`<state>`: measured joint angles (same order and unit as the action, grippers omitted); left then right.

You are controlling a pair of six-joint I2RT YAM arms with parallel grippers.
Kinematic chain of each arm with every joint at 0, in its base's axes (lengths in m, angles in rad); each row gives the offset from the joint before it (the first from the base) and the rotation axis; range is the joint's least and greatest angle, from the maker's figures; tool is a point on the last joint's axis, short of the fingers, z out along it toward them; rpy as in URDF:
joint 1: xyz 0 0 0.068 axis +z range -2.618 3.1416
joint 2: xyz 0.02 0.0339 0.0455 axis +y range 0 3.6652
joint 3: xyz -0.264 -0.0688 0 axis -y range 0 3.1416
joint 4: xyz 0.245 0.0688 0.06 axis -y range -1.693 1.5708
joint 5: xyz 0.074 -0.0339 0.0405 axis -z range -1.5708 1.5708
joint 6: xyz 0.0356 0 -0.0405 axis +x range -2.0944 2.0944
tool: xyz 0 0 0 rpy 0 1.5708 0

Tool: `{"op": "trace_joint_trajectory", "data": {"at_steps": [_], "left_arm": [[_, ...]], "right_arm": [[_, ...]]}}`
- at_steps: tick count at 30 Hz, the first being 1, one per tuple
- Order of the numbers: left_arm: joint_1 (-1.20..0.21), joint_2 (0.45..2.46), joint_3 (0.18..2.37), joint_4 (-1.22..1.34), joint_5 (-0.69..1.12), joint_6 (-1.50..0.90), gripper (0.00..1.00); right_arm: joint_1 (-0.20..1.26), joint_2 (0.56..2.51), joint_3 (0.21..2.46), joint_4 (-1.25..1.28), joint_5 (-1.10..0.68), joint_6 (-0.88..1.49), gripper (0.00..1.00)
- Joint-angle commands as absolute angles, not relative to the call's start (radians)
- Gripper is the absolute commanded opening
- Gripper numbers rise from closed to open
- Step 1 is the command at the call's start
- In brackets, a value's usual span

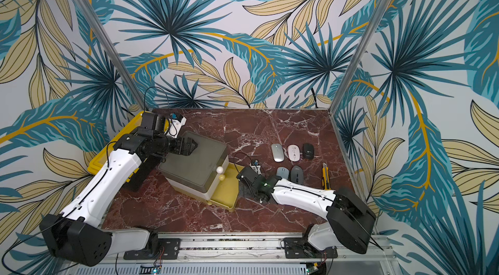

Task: Take the mice out of the drawer
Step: Close the drawer in the storage box.

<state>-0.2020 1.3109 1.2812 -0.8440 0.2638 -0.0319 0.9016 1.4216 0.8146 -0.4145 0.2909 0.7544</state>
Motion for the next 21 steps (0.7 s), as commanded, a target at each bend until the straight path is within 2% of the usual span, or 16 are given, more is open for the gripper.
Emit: {"op": "trace_joint_trajectory", "data": {"at_steps": [1, 12, 18, 21], "left_arm": [[-0.214, 1.285, 1.271, -0.946, 0.398, -0.062, 1.00], [-0.216, 1.220, 1.207, -0.907, 0.452, -0.089, 1.00], [-0.216, 1.212, 1.190, -0.893, 0.417, -0.083, 1.00], [-0.216, 1.222, 1.190, -0.886, 0.419, -0.084, 1.00]], "right_arm": [[0.908, 1.450, 0.852, -0.386, 0.293, 0.725, 0.94], [0.905, 1.611, 0.910, -0.269, 0.271, 0.736, 0.94], [0.907, 1.461, 0.831, -0.252, 0.349, 0.736, 0.95], [0.907, 1.401, 0.833, -0.323, 0.387, 0.729, 0.96]]}}
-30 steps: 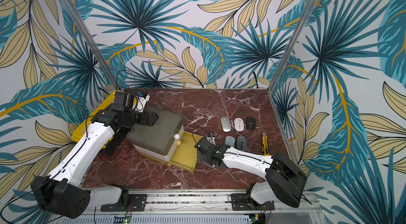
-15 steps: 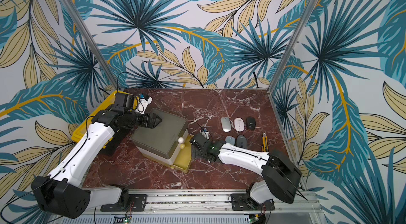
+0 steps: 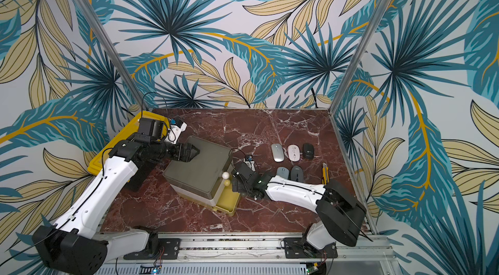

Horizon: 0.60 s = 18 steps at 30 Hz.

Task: Take the mice out of the drawer
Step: Close the drawer in the storage box.

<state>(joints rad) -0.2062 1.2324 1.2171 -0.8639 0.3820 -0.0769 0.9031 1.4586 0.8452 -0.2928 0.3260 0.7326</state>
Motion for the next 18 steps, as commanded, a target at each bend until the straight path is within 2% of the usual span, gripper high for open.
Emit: {"op": "trace_joint_trajectory", "data": {"at_steps": [1, 6, 15, 18], "left_arm": [[-0.216, 1.224, 1.193, -0.888, 0.419, -0.083, 1.00], [-0.216, 1.223, 1.199, -0.894, 0.410, -0.077, 1.00], [-0.216, 1.219, 1.197, -0.896, 0.402, -0.073, 1.00], [-0.216, 1.222, 1.203, -0.895, 0.403, -0.075, 1.00]], "right_arm": [[0.907, 1.394, 0.842, -0.357, 0.396, 0.733, 0.96], [0.907, 1.375, 0.845, -0.524, 0.417, 0.783, 0.96], [0.916, 1.167, 0.608, -0.535, 0.463, 0.907, 0.97], [0.916, 1.184, 0.591, -0.509, 0.431, 0.891, 0.98]]}}
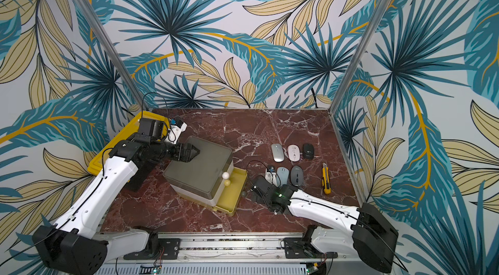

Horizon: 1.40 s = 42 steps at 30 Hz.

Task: Take the mice out of the drawer
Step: Close the drawer in the storage box.

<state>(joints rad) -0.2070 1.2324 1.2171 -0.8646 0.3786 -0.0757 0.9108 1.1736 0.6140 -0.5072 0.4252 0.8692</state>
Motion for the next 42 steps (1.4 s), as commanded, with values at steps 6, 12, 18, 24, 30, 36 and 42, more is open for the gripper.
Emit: {"op": "trace_joint_trajectory", "data": {"at_steps": [6, 12, 18, 24, 30, 36, 42], "left_arm": [[-0.215, 1.223, 1.212, -0.900, 0.403, -0.075, 1.00], [-0.216, 1.222, 1.198, -0.897, 0.411, -0.074, 1.00], [-0.216, 1.226, 1.187, -0.884, 0.437, -0.074, 1.00], [-0.216, 1.225, 1.176, -0.875, 0.451, -0.077, 1.00], [-0.217, 1.220, 1.159, -0.868, 0.470, -0.086, 1.00], [-0.217, 1.197, 1.157, -0.848, 0.441, -0.080, 1.00], [-0.226, 1.225, 1.161, -0.779, 0.527, -0.137, 1.00]], "right_arm": [[0.921, 1.340, 0.632, -0.364, 0.318, 0.884, 0.98], [0.941, 1.396, 0.647, -0.198, 0.281, 0.882, 0.98], [0.945, 1.428, 0.644, -0.071, 0.257, 0.890, 0.98], [0.946, 1.516, 0.672, -0.012, 0.239, 0.886, 0.98], [0.946, 1.564, 0.704, 0.038, 0.218, 0.864, 0.98], [0.947, 1.480, 0.731, -0.135, 0.324, 0.850, 0.98], [0.950, 1.377, 0.857, -0.592, 0.537, 0.858, 0.98]]}}
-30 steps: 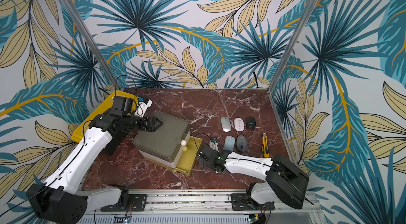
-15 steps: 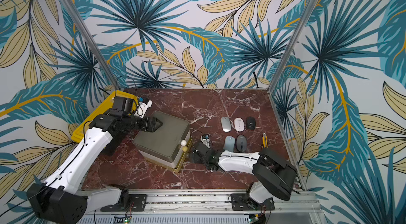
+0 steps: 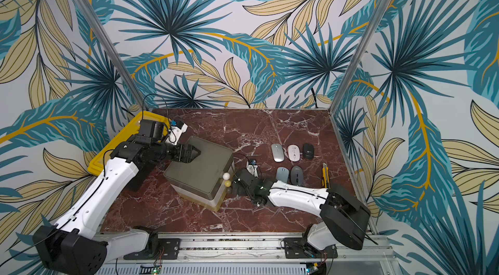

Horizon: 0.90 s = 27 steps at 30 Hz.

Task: Take the mice out of the drawer
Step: Close the drawer in the storage box, then move the storage box to the center of the board.

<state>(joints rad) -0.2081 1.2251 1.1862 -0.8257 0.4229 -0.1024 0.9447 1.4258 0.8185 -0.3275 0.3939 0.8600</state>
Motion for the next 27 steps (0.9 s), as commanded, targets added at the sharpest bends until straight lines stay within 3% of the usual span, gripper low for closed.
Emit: {"op": "trace_joint_trajectory", "data": {"at_steps": [1, 6, 18, 23, 27], "left_arm": [[-0.234, 1.229, 1.159, -0.765, 0.532, -0.146, 1.00], [-0.296, 1.244, 1.148, -0.695, 0.539, -0.194, 1.00], [-0.504, 1.322, 1.155, -0.527, 0.499, -0.306, 1.00], [-0.483, 1.270, 1.256, -0.599, 0.339, -0.228, 1.00], [-0.271, 1.235, 1.296, -0.625, 0.317, -0.218, 1.00]], "right_arm": [[0.950, 1.357, 0.874, -0.663, 0.586, 0.867, 0.98], [0.922, 1.279, 0.913, -0.923, 0.772, 0.922, 0.99], [0.549, 1.091, 0.873, -0.855, 0.617, 0.689, 0.99], [0.483, 1.158, 0.918, -0.821, 0.574, 0.604, 0.99], [0.414, 1.165, 0.919, -0.774, 0.510, 0.545, 0.99]]}}
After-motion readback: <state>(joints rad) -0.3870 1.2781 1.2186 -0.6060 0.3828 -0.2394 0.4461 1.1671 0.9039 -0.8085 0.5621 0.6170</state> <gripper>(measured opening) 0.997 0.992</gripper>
